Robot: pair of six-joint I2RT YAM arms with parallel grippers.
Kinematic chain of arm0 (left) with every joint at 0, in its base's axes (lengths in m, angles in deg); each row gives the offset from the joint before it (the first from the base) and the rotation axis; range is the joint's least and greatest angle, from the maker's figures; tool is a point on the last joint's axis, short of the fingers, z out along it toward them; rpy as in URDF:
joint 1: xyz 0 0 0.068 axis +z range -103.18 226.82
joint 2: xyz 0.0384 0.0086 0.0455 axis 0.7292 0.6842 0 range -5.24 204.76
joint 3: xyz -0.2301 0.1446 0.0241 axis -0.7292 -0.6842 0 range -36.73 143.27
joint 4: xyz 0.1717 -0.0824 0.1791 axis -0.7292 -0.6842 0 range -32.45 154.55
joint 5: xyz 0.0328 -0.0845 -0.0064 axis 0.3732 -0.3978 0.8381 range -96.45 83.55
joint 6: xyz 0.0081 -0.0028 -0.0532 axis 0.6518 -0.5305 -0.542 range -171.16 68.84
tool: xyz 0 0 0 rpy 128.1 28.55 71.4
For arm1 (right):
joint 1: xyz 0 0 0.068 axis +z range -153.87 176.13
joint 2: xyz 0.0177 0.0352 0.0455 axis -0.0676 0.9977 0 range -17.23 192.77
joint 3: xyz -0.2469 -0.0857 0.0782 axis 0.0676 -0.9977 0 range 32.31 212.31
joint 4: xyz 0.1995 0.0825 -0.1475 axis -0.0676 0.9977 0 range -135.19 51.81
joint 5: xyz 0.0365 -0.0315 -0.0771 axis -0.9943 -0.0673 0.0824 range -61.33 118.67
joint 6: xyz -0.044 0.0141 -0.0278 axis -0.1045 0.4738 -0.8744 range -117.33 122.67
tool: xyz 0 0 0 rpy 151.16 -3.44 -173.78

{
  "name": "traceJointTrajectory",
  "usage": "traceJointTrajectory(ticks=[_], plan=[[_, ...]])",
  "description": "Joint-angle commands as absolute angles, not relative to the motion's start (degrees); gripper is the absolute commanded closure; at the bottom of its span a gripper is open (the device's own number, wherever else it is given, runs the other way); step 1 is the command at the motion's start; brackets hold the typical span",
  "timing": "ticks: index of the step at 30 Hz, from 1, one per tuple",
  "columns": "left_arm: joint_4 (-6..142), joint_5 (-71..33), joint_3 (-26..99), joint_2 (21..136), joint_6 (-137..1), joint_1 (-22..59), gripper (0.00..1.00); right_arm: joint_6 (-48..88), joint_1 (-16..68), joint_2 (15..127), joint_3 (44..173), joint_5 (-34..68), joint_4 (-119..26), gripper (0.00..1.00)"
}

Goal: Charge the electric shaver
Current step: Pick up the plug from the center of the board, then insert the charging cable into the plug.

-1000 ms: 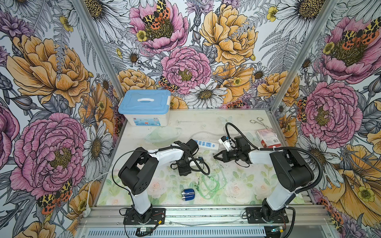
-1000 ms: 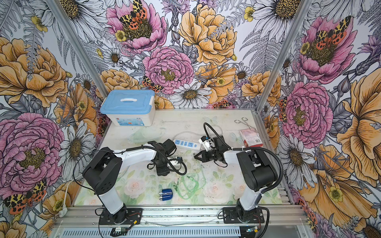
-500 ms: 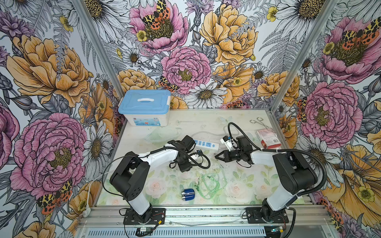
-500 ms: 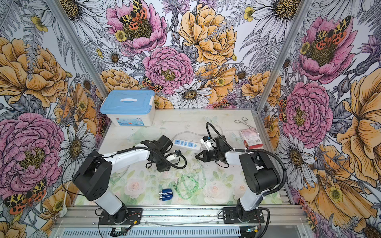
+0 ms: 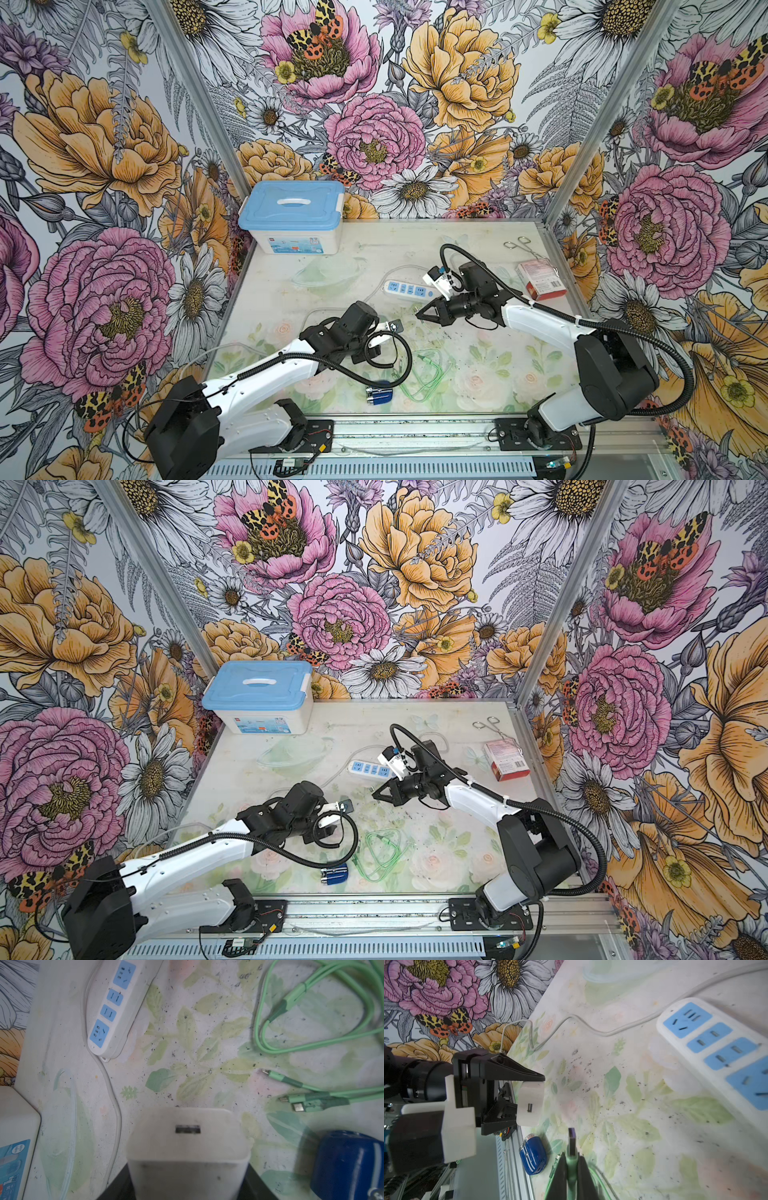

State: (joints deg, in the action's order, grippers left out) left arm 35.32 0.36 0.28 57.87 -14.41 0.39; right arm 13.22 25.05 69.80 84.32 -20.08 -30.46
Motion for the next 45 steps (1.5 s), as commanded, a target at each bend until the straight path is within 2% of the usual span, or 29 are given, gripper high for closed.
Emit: traceJointTrajectory(ticks=[1,16,45], plan=[[39.5,4.6,0.1,55.2,-11.7,-0.9,1.00,8.9,27.4,70.5,87.4,-20.8,-21.5,1.00],[39.9,9.6,1.3,55.6,-7.7,-5.5,1.00,7.0,33.8,75.3,93.9,-21.7,-15.0,1.00],[39.1,12.7,3.9,59.8,1.2,-7.7,1.00,2.6,36.5,78.4,97.7,-21.7,-7.8,1.00]])
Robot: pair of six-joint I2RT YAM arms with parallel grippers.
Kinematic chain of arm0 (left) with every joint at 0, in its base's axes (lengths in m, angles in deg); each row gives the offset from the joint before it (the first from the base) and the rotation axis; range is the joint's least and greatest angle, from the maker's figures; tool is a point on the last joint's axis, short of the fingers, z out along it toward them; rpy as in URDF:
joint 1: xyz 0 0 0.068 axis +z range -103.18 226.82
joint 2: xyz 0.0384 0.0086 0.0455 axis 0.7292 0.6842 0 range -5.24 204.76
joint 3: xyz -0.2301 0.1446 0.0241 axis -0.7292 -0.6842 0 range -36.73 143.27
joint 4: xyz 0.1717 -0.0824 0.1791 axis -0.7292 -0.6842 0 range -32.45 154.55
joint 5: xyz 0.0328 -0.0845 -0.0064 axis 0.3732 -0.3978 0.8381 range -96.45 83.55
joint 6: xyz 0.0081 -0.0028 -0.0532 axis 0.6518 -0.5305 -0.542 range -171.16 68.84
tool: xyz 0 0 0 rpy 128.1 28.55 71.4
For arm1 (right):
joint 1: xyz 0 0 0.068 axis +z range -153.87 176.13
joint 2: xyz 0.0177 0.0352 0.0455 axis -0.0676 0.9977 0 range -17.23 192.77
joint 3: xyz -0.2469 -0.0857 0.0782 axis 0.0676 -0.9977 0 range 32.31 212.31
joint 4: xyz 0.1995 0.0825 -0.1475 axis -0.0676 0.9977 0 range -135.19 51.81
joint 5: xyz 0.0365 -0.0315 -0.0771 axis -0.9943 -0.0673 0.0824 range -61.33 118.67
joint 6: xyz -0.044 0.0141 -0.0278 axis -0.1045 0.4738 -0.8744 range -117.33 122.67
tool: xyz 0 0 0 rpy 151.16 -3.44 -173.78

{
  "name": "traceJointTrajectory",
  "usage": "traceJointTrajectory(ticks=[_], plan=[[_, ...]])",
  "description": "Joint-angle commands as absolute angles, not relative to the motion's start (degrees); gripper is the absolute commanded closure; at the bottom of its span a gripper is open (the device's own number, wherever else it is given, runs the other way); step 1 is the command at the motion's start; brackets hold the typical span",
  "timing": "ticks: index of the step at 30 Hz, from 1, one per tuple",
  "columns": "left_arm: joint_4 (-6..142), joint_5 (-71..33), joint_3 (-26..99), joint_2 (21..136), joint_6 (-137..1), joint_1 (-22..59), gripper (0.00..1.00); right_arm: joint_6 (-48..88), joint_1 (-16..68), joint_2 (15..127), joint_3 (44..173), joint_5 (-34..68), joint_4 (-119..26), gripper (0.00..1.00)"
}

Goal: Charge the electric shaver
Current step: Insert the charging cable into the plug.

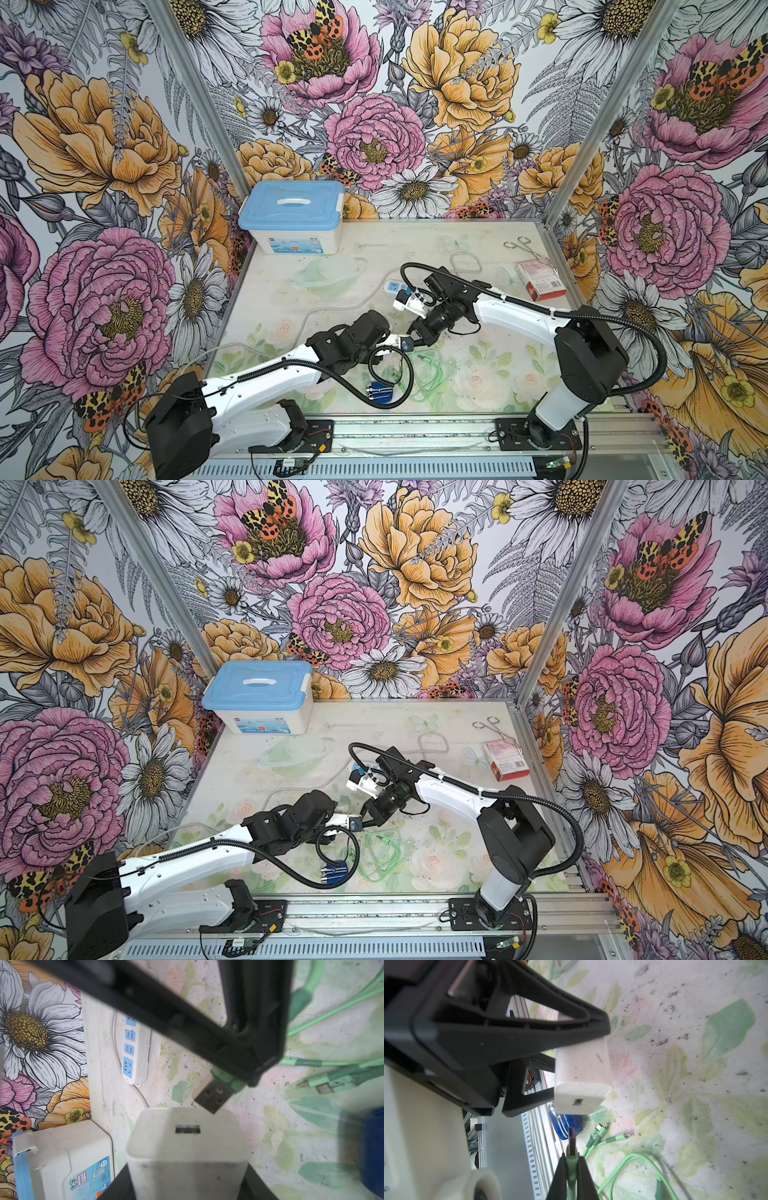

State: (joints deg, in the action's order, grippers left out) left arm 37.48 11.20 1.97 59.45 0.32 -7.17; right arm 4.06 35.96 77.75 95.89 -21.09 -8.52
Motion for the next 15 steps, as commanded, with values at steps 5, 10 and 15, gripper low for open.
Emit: traceJointTrajectory(ticks=[5,10,15], plan=[[39.0,13.5,4.1,59.8,1.3,-9.0,1.00,1.9,37.1,80.1,99.7,-22.0,-7.2,1.00],[39.0,13.7,3.9,59.4,0.5,-9.8,1.00,1.4,37.2,81.3,100.6,-22.1,-7.1,1.00],[39.0,13.7,3.7,59.0,0.3,-10.2,1.00,0.9,37.2,82.2,101.0,-21.7,-6.5,1.00]])
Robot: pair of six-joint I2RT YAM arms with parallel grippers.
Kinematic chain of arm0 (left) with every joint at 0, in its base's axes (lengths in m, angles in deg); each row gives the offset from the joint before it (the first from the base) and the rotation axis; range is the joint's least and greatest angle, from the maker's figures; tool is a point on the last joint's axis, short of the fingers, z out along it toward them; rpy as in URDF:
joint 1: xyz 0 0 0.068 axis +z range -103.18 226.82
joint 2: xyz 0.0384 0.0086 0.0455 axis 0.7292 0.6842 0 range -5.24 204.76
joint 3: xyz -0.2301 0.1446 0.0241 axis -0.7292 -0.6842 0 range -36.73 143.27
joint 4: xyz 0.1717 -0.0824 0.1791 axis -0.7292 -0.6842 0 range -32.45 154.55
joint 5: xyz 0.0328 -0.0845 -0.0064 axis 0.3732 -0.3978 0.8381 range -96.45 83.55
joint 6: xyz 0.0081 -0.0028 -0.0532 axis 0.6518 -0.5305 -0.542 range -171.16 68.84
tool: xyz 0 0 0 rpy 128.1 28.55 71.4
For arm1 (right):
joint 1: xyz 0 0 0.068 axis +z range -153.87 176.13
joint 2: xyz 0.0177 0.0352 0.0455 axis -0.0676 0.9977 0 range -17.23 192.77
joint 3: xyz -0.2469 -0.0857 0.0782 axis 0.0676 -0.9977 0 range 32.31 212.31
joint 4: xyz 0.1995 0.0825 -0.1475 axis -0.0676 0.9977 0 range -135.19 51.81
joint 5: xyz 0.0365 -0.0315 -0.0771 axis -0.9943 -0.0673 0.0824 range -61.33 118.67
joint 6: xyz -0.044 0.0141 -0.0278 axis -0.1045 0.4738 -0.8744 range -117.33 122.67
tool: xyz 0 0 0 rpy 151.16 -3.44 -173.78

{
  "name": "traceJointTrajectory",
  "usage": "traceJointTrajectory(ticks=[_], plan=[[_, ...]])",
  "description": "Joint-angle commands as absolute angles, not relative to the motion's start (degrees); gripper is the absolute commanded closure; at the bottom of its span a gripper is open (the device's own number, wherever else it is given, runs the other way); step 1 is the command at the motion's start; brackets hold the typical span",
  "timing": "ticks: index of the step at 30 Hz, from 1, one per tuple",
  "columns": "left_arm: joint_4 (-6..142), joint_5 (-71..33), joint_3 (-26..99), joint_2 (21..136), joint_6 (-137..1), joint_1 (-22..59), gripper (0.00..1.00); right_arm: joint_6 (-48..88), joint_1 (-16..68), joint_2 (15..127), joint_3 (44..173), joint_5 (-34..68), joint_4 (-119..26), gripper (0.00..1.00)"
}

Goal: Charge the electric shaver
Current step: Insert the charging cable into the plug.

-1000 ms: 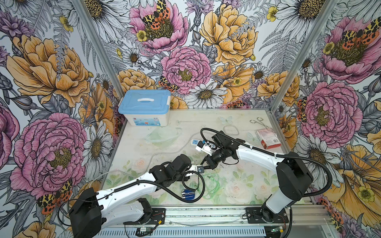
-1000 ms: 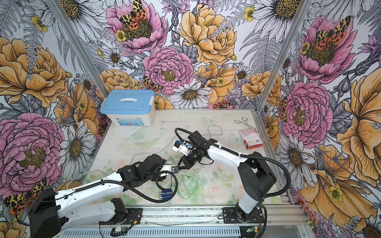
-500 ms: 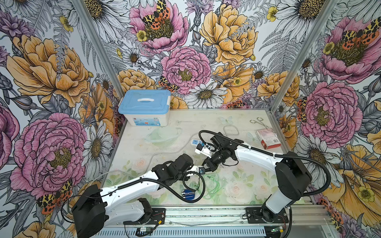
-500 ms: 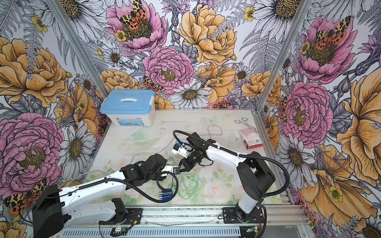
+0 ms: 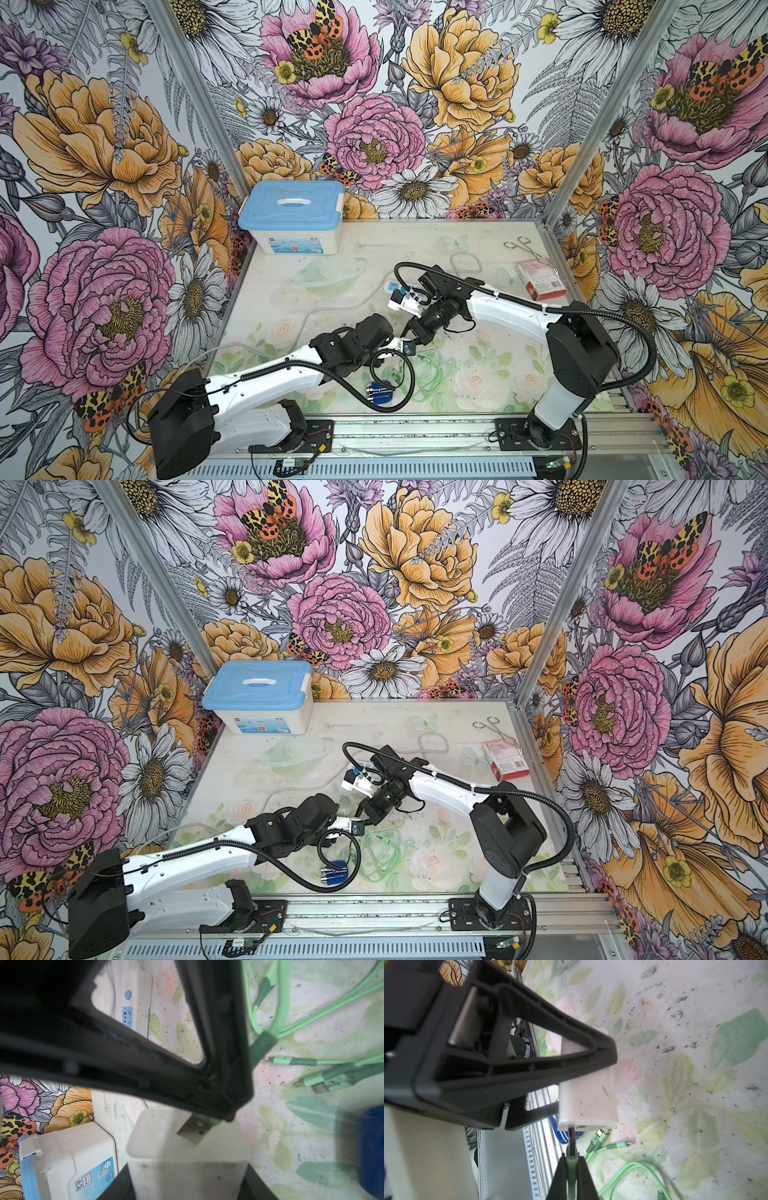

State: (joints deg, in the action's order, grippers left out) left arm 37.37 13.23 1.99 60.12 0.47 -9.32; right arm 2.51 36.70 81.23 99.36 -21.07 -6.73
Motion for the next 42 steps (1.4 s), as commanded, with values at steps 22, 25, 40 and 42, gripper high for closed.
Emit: traceJointTrajectory(ticks=[22,25,40,42], plan=[[39.0,12.7,3.3,59.9,2.0,-12.7,1.00,-0.2,37.2,83.1,102.6,-20.4,-5.0,1.00],[39.1,12.5,3.1,60.1,2.4,-13.4,1.00,-0.3,37.2,83.1,102.8,-20.4,-4.9,1.00],[40.2,13.1,3.4,61.6,2.8,-14.6,1.00,0.0,38.3,84.7,103.7,-20.7,-5.1,1.00],[40.2,13.2,3.4,61.7,2.8,-14.7,1.00,0.0,38.5,84.9,103.9,-20.9,-5.1,1.00]])
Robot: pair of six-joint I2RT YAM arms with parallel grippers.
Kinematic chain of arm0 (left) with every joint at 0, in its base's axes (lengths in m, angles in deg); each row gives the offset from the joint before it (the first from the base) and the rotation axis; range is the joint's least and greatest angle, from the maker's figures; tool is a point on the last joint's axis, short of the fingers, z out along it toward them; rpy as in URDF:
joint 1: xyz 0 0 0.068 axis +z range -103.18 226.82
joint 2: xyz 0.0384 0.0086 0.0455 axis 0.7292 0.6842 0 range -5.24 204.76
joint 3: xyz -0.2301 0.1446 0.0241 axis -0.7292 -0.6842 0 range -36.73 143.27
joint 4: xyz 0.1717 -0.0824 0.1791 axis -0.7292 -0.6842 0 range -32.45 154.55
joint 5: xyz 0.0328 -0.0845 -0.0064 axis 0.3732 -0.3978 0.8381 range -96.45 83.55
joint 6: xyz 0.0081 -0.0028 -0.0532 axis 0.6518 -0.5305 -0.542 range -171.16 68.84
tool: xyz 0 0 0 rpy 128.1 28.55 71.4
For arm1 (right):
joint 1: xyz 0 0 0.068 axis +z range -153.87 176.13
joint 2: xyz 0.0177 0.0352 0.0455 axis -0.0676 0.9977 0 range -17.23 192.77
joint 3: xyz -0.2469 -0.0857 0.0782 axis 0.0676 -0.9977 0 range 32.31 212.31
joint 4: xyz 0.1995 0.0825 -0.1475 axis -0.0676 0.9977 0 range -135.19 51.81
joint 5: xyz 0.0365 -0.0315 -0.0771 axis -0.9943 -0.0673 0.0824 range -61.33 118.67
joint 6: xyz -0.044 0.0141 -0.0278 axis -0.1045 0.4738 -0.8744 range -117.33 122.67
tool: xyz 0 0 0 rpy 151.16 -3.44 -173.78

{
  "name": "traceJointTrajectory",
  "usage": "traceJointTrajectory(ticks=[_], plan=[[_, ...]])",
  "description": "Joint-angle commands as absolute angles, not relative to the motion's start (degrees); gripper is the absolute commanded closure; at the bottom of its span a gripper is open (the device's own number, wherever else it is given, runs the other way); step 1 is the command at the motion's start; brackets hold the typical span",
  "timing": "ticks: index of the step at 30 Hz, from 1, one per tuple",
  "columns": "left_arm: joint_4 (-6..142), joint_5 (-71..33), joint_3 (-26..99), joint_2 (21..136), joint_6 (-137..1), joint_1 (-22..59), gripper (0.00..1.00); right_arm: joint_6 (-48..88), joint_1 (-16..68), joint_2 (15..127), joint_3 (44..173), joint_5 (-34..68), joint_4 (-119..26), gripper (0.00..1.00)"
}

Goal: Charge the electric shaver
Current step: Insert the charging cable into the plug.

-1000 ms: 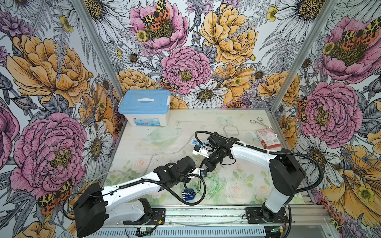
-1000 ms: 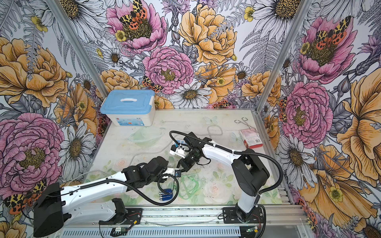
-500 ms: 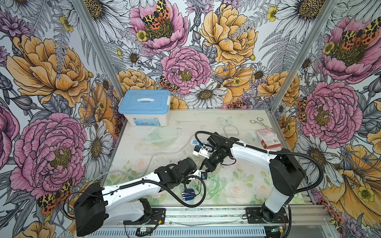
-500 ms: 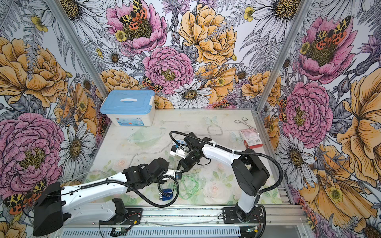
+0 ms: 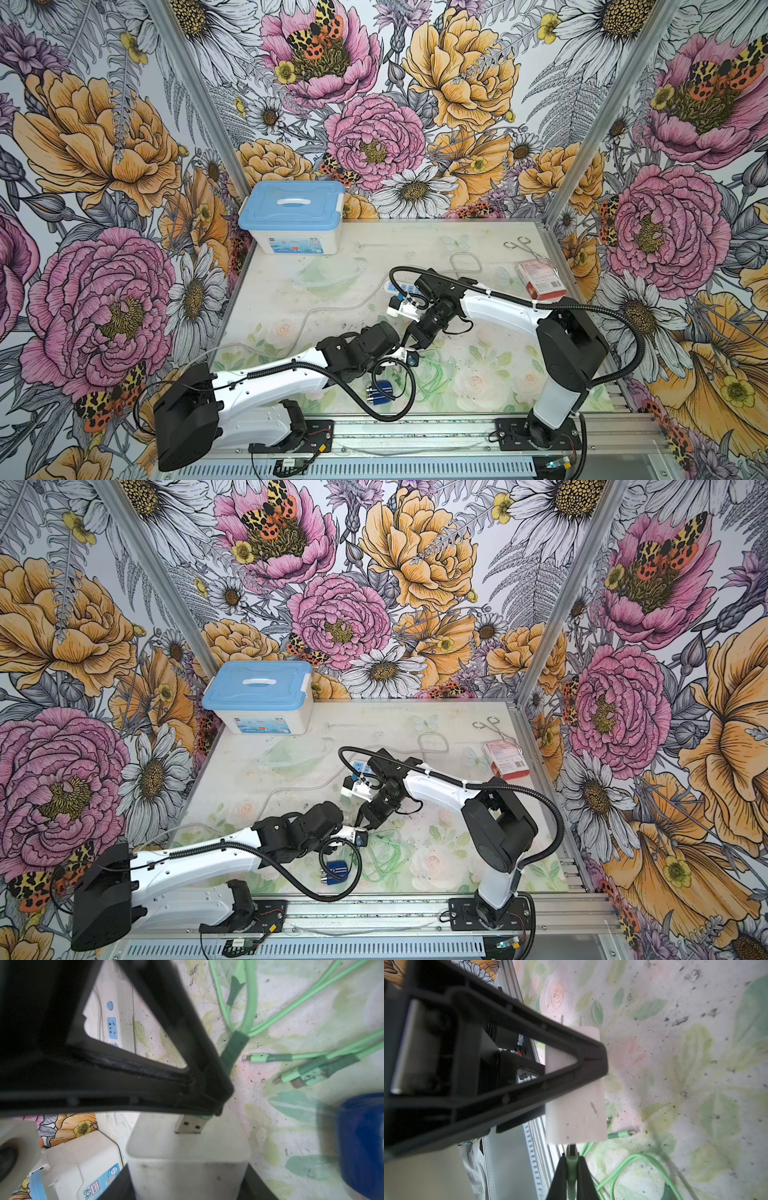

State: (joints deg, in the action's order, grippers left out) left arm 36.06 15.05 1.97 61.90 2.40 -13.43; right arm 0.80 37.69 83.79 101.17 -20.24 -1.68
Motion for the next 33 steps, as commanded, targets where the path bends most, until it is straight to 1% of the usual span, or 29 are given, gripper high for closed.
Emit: traceJointTrajectory(ticks=[1,7,14,33], plan=[[40.2,13.2,3.5,61.6,2.7,-14.7,1.00,-0.2,38.5,85.1,103.8,-20.9,-5.1,1.00],[40.3,12.7,3.6,61.1,3.8,-15.5,1.00,-0.5,38.5,85.6,103.4,-20.2,-4.9,1.00],[39.2,10.4,3.8,60.6,5.0,-18.6,1.00,-2.0,37.9,85.7,104.3,-19.3,-4.0,1.00],[38.9,7.0,4.7,62.3,2.9,-22.2,1.00,-5.1,35.7,85.8,106.8,-18.4,-2.7,1.00]])
